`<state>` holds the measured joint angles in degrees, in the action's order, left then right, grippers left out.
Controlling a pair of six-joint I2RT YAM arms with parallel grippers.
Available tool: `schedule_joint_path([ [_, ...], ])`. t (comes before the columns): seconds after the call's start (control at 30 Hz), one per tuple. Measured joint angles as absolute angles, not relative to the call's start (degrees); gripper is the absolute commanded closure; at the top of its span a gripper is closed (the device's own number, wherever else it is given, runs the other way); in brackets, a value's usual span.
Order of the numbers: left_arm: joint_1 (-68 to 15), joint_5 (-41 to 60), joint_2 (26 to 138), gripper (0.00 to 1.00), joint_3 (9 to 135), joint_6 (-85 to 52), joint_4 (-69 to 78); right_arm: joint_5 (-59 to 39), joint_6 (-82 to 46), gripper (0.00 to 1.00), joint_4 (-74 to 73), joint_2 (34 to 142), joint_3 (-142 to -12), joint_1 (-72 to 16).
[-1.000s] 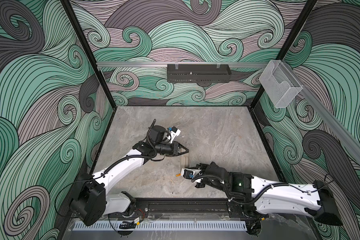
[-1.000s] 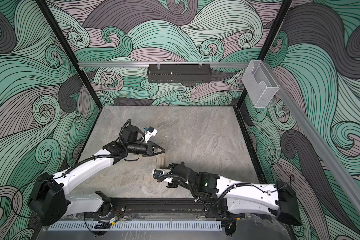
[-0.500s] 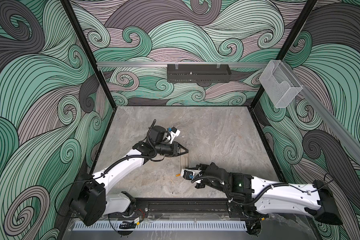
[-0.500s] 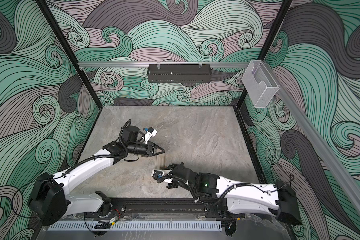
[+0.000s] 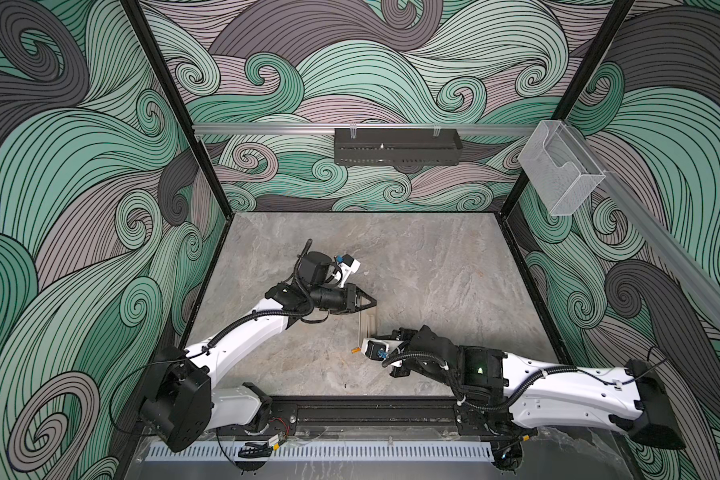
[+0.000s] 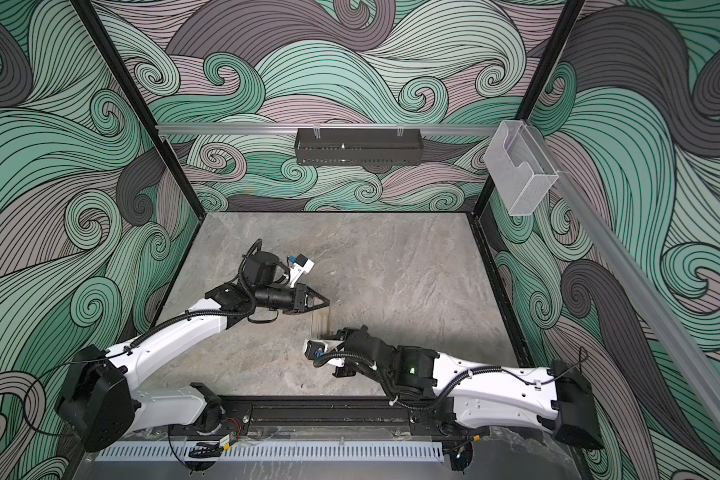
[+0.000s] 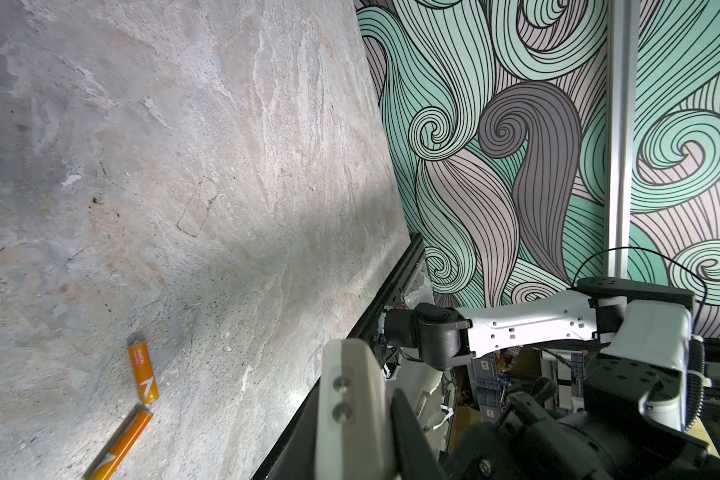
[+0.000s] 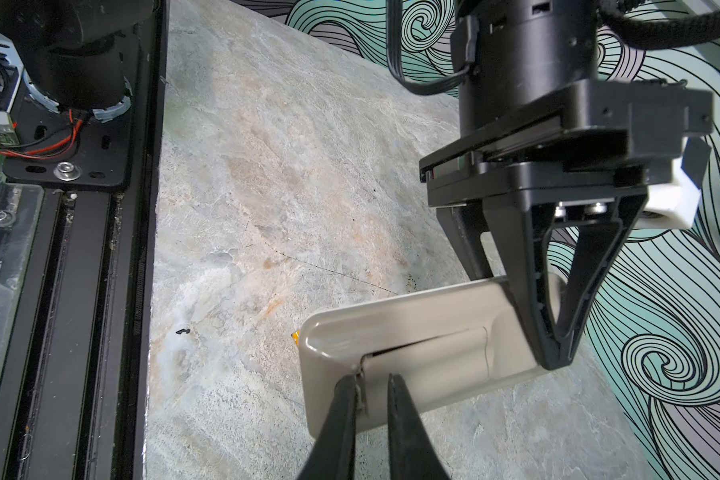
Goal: Load the batteries into the remote control
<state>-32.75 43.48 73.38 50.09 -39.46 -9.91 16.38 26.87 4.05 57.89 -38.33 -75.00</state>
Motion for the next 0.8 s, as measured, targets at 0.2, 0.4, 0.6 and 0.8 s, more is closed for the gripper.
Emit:
schedule_joint_path([
  [0.2,-32.8,43.4,73.4,1.00,50.1,-39.5,-9.9,16.5,27.0,0.82,4.0,57.6,-38.3,-75.0],
  [0.4,-32.8,43.3,73.4,1.00,50.1,-39.5,-10.1,16.6,27.0,0.79,3.9,57.6,-38.3,-75.0],
  [0.6,-32.8,43.3,73.4,1.00,50.1,-39.5,-10.3,16.6,27.2,0.76,3.7,57.6,-38.3,-75.0],
  [0.8,-32.8,43.3,73.4,1.00,50.1,-39.5,-10.7,16.8,27.4,0.70,3.5,57.6,-38.3,-75.0],
])
